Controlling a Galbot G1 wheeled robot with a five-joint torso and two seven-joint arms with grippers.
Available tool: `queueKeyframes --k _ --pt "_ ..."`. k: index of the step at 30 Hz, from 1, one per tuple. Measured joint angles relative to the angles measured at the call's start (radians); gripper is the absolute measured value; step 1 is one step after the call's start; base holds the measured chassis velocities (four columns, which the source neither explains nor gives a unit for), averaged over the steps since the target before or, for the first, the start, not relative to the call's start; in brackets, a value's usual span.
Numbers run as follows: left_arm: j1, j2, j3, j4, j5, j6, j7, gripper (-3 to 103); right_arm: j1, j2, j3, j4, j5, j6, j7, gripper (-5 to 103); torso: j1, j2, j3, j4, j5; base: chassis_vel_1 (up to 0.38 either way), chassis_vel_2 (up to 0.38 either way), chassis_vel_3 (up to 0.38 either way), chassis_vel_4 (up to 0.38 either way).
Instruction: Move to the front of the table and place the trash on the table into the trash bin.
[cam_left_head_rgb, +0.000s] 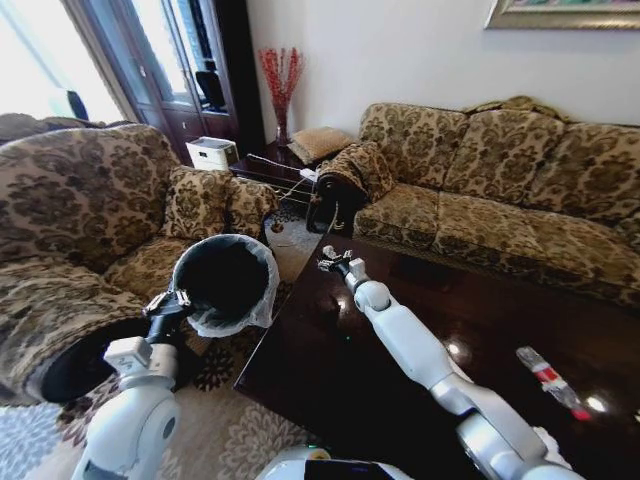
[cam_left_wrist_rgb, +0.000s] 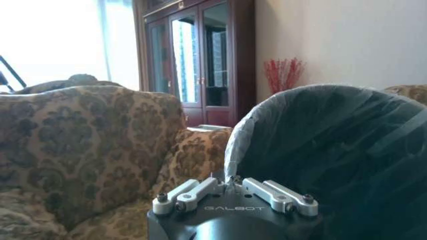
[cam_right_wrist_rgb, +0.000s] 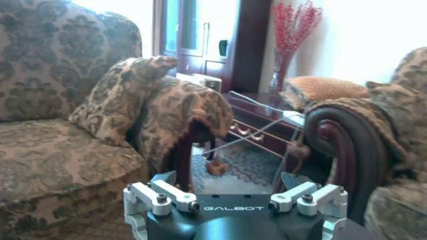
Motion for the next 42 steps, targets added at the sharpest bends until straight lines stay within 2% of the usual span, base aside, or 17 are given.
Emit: queueKeyframes --k 5,10,18,42 --pt "0.0 0.002 0.0 0.004 0.006 -0.009 -0.002 2 0.012 0.011 0.004 -0.013 -0.001 -0.009 0.01 100 0.0 0.0 0.0 0.0005 -0.0002 0.045 0.07 0.065 0.037" --pt "-0.002 0.005 0.002 0.009 0.009 -0.016 -0.002 2 0.017 0.02 0.004 -0.025 -0.004 -0.01 0.01 100 0.0 0.0 0.0 -0.0008 -0.0002 0.0 0.0 0.0 0.0" --pt "-0.008 0.006 0.004 0.011 0.009 -0.017 -0.002 2 0.015 0.017 0.0 -0.022 -0.007 -0.011 0.01 100 0.0 0.0 0.0 -0.0001 0.0 -0.036 0.044 0.04 -0.038" --pt "-0.008 -0.006 0.008 0.01 0.019 -0.02 -0.002 2 0.019 0.029 0.011 -0.056 -0.006 0.004 0.004 100 0.0 0.0 0.0 -0.0001 -0.0003 -0.037 0.048 0.046 -0.046"
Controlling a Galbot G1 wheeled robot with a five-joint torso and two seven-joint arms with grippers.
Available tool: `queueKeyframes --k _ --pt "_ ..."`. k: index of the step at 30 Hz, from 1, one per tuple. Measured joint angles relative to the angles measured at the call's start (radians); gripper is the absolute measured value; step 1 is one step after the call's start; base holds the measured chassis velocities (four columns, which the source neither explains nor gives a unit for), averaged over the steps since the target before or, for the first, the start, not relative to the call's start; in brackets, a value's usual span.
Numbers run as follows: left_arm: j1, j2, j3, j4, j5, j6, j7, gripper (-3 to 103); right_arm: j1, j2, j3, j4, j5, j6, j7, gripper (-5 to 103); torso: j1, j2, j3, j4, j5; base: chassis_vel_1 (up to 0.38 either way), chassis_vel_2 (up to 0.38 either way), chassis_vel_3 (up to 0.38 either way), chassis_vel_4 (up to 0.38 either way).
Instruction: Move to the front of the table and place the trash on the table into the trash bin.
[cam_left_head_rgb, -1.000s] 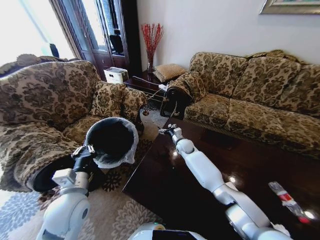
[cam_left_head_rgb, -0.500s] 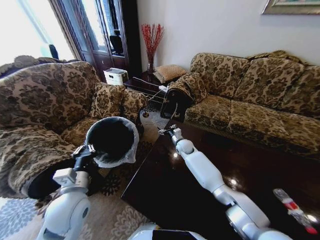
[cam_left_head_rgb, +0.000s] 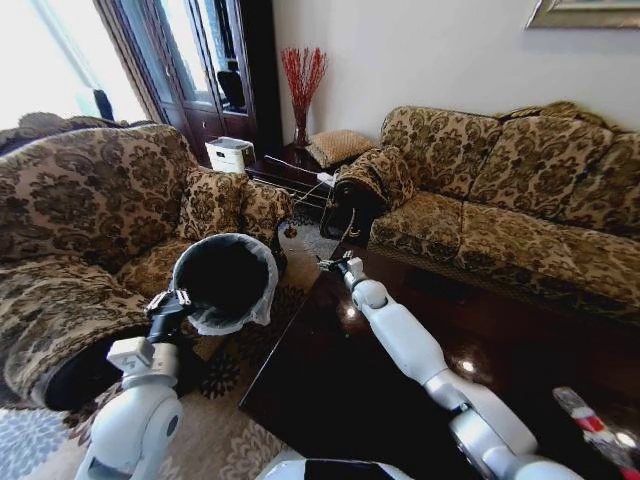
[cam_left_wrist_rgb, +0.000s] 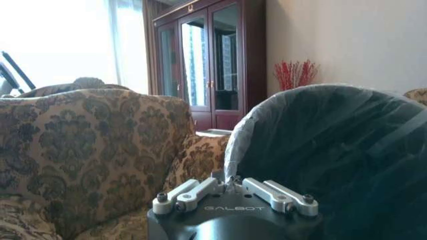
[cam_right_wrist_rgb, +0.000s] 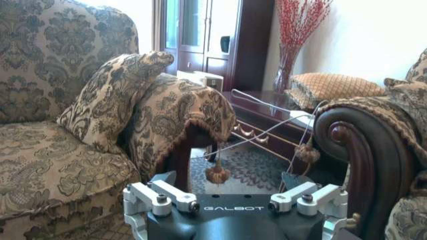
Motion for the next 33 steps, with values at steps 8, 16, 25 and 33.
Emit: queueKeyframes --k 8,16,25,33 --pt "0.0 -0.002 -0.002 -0.002 0.001 0.0 0.001 2 -0.001 -0.006 0.001 0.002 -0.003 -0.001 -0.005 100 0.0 0.0 0.0 -0.0004 0.0003 0.0 0.0 0.0 0.0" --pt "0.002 -0.001 -0.004 -0.007 0.002 0.0 0.001 2 -0.007 -0.01 0.0 0.016 -0.003 -0.005 -0.002 100 0.0 0.0 0.0 -0.0001 0.0003 0.0 0.0 0.0 0.0" --pt "0.004 -0.003 -0.004 -0.01 0.002 -0.002 0.001 2 -0.012 -0.012 -0.009 0.027 0.009 -0.019 0.012 100 0.0 0.0 0.0 -0.0002 0.0002 0.0 0.0 0.0 0.0" --pt "0.01 -0.004 -0.011 -0.014 0.003 -0.004 0.002 2 0.045 0.061 0.016 -0.129 0.003 -0.007 0.015 100 0.0 0.0 0.0 0.0001 0.0003 0.0 0.0 0.0 0.0"
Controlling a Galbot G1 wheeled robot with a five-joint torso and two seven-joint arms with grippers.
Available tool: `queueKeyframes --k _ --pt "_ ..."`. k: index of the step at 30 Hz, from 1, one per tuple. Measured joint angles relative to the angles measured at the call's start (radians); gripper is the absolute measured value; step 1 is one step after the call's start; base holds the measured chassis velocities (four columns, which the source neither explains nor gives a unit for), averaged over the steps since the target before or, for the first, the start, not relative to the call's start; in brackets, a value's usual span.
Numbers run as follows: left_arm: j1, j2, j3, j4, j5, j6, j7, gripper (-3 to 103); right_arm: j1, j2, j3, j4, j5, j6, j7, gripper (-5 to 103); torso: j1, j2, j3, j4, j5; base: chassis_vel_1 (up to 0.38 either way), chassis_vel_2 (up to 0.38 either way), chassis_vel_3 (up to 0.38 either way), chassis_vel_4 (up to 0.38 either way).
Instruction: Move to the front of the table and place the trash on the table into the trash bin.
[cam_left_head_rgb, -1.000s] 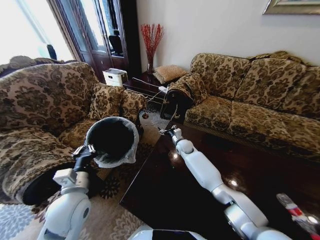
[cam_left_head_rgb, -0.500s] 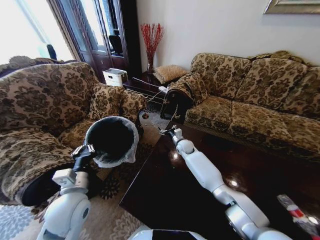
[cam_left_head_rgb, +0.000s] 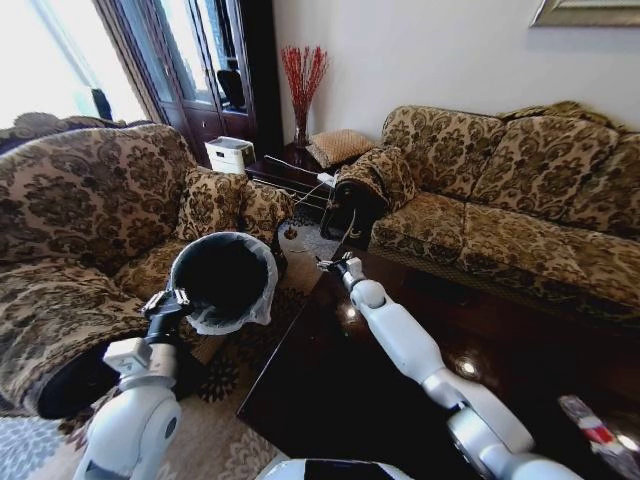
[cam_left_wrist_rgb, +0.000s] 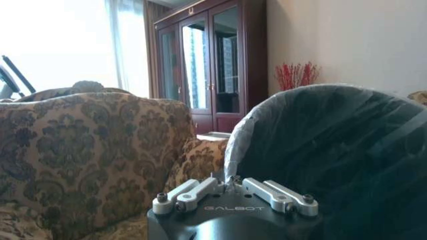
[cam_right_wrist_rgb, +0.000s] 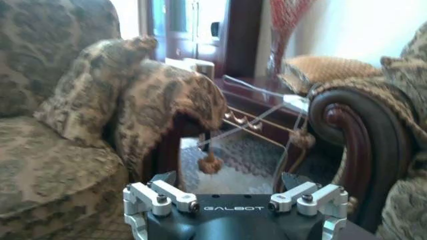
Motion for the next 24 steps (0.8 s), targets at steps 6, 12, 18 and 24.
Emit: queueKeyframes --k 6,12,18,24 --pt "0.005 0.005 -0.012 -0.004 -0.005 0.0 0.0 2 0.036 0.042 0.04 -0.1 -0.022 -0.017 0.001 100 0.0 0.0 0.0 -0.0001 -0.0001 0.0 0.0 0.0 0.0" --pt "0.0 0.007 -0.009 -0.001 -0.007 0.0 0.0 2 0.028 0.018 0.066 -0.114 -0.035 -0.048 0.007 100 0.0 0.0 0.0 -0.0005 0.0 0.0 0.0 0.0 0.0" --pt "-0.005 0.011 0.004 0.007 -0.007 0.0 0.001 2 0.015 -0.011 0.106 -0.139 0.008 -0.075 -0.014 100 0.0 0.0 0.0 -0.0005 0.0 0.0 0.0 0.0 0.0" --pt "-0.008 0.014 0.008 0.013 -0.006 0.0 0.001 2 0.008 -0.008 0.127 -0.173 0.035 -0.07 -0.049 100 0.0 0.0 0.0 -0.0003 0.0 0.0 0.0 0.0 0.0"
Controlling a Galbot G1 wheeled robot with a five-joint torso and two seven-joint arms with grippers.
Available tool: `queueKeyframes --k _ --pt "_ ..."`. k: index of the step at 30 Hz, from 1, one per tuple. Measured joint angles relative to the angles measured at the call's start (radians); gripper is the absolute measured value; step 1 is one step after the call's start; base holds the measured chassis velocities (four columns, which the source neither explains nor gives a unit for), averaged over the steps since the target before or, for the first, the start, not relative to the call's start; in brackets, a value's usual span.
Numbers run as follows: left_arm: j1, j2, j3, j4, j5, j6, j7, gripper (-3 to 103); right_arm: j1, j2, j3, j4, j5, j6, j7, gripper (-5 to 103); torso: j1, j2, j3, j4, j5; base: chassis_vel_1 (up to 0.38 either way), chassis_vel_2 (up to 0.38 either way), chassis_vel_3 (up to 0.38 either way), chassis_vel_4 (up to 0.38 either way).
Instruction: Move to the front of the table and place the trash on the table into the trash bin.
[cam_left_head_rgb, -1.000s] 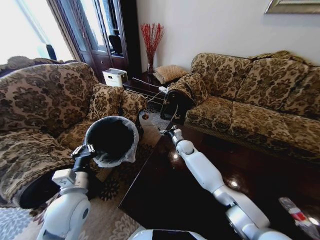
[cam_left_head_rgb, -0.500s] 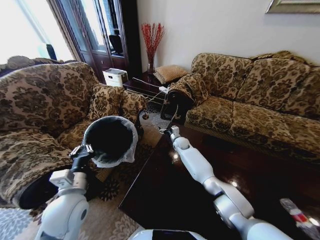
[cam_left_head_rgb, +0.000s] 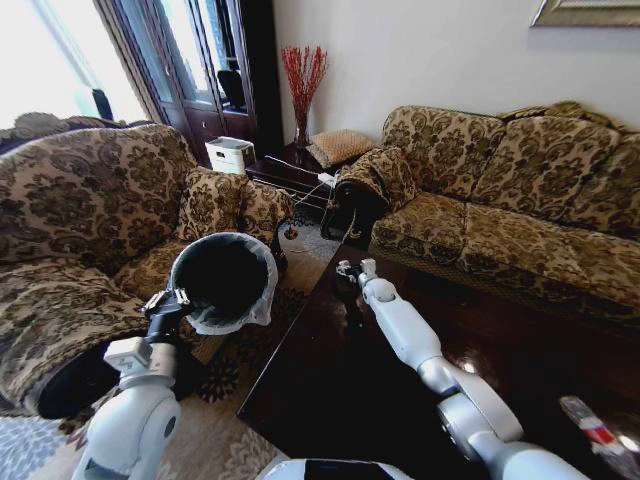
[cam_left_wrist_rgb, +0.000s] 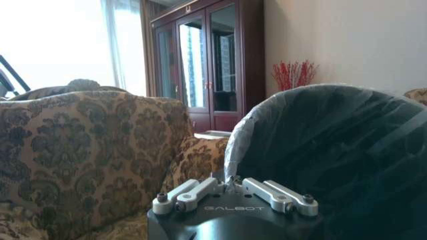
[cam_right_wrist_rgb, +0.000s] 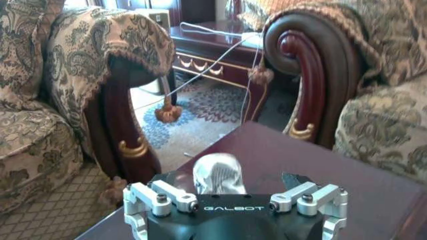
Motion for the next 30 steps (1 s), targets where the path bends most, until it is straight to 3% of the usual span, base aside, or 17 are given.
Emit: queueKeyframes --k 10,21,30 --pt "-0.003 0.003 -0.005 0.001 -0.003 -0.003 0.001 2 0.025 0.065 0.038 -0.112 -0.061 0.051 -0.039 100 0.0 0.0 0.0 0.0002 -0.0002 0.0 0.0 0.0 0.0" --pt "-0.003 0.005 -0.003 -0.004 -0.005 -0.004 0.001 2 0.013 0.071 0.049 -0.126 -0.105 0.061 -0.039 103 0.0 0.0 0.0 0.0 -0.0001 0.0 0.0 0.0 0.0" --pt "-0.001 0.002 -0.004 -0.009 -0.006 -0.006 0.001 2 -0.001 0.069 0.048 -0.122 -0.122 0.064 -0.044 74 0.0 0.0 0.0 0.0 -0.0001 0.0 0.0 0.0 0.0"
